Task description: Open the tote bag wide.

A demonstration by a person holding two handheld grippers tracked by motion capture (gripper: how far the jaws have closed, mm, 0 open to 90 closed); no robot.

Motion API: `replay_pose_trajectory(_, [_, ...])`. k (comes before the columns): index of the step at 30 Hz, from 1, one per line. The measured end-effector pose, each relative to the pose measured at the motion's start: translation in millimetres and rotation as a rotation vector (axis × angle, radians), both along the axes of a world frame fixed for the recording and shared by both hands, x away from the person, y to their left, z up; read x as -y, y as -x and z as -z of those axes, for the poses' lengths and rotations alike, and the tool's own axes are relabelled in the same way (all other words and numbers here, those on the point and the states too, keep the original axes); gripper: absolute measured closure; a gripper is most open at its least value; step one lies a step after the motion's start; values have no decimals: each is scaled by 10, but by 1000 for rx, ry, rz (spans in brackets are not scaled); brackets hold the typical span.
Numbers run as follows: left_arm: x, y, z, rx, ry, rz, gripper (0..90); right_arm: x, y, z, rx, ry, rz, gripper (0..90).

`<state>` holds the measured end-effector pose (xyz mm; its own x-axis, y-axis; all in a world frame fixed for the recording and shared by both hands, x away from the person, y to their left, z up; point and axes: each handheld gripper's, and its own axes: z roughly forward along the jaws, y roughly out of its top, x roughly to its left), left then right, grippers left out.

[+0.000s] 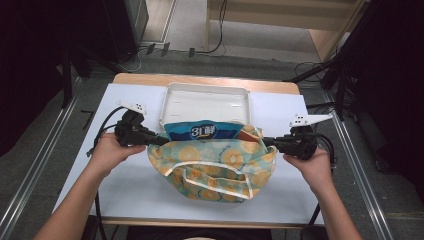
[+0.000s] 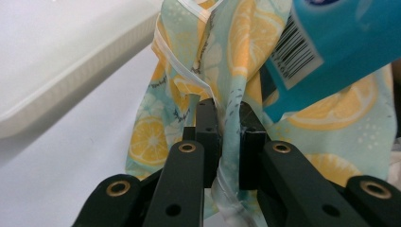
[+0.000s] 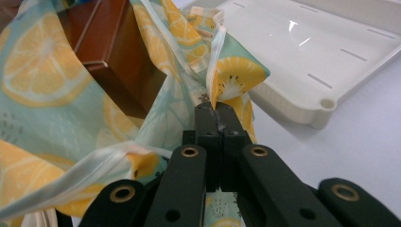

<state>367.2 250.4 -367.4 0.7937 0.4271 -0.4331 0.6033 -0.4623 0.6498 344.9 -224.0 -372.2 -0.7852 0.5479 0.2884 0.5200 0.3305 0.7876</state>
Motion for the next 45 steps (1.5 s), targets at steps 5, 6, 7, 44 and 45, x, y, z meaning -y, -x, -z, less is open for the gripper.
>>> replay_pose_trajectory(5, [-10, 7, 90, -17, 13, -7, 842, -2, 11, 95, -14, -9, 4, 900])
replay_pose_trajectory(6, [-12, 12, 105, -25, 12, -7, 844, -2, 12, 114, -13, -11, 5, 900])
replay_pose_trajectory(7, [-14, 14, 122, -29, 11, -7, 846, -6, 22, 149, -25, -22, 2, 900])
replay_pose_trajectory(44, [-211, 183, -34, 57, 6, -2, 525, 216, 119, 39, 67, 38, 34, 635])
replay_pose_trajectory(45, [-221, 192, -80, 68, 6, -2, 512, 234, 125, 1, 74, 41, 40, 625])
